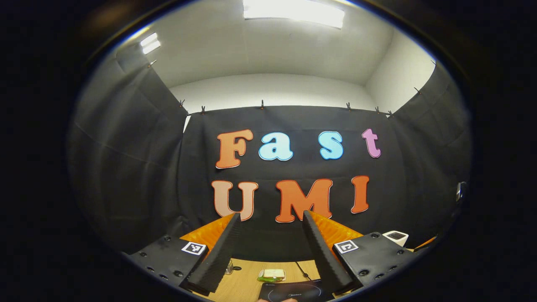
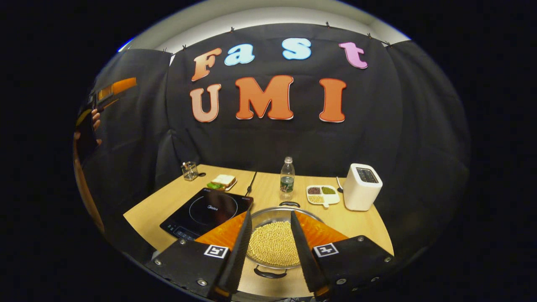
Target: First push the handle of the pot to place it horizontally, then grasp the pot with both hands and set it on the induction cooktop.
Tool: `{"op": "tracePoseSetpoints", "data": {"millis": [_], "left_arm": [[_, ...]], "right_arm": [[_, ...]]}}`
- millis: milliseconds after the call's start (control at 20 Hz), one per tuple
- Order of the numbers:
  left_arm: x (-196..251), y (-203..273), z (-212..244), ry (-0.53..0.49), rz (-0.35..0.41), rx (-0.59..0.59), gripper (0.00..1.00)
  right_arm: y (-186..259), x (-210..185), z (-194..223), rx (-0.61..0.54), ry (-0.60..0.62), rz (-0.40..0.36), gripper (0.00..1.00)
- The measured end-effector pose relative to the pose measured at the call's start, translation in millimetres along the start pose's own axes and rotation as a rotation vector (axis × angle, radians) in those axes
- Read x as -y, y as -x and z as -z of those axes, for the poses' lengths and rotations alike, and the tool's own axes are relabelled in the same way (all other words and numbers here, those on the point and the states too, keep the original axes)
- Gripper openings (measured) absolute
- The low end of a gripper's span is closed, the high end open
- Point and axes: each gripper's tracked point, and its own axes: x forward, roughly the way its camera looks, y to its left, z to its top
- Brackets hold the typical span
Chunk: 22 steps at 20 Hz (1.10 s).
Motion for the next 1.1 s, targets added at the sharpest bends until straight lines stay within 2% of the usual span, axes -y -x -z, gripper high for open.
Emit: {"op": "tracePoseSetpoints", "data": {"millis": [100, 250, 300, 450, 600, 650, 700, 900, 1000, 1100], "left_arm": [[-2, 0, 2, 0.002, -0.002, -0.004, 0.95], [-8, 0, 5, 0.0, -0.015, -0.009, 0.95], [-10, 0, 6, -0.001, -0.019, -0.011, 0.98], [-14, 1, 10, -0.002, -0.031, -0.018, 0.95], [-20, 1, 13, -0.004, -0.044, -0.022, 0.95], [-22, 1, 14, -0.005, -0.046, -0.024, 0.98], [-23, 2, 15, -0.004, -0.049, -0.025, 0.95], [-25, 2, 20, -0.009, -0.055, -0.034, 0.98], [-26, 2, 23, -0.011, -0.059, -0.038, 0.98], [-27, 3, 26, -0.016, -0.064, -0.046, 0.98]], "right_arm": [[-10, -14, 22, -0.084, -0.005, -0.041, 0.52], [-15, -29, 60, -0.203, -0.025, -0.092, 0.35], [-17, -33, 68, -0.239, -0.036, -0.106, 0.32], [-24, -47, 99, -0.355, -0.057, -0.156, 0.17], [-28, -62, 131, -0.486, -0.098, -0.209, 0.13], [-30, -66, 138, -0.515, -0.111, -0.221, 0.13], [-32, -68, 145, -0.536, -0.119, -0.226, 0.12], [-38, -75, 164, -0.608, -0.134, -0.256, 0.08], [-39, -73, 172, -0.641, -0.139, -0.249, 0.07], [-47, -71, 180, -0.674, -0.178, -0.24, 0.0]]}}
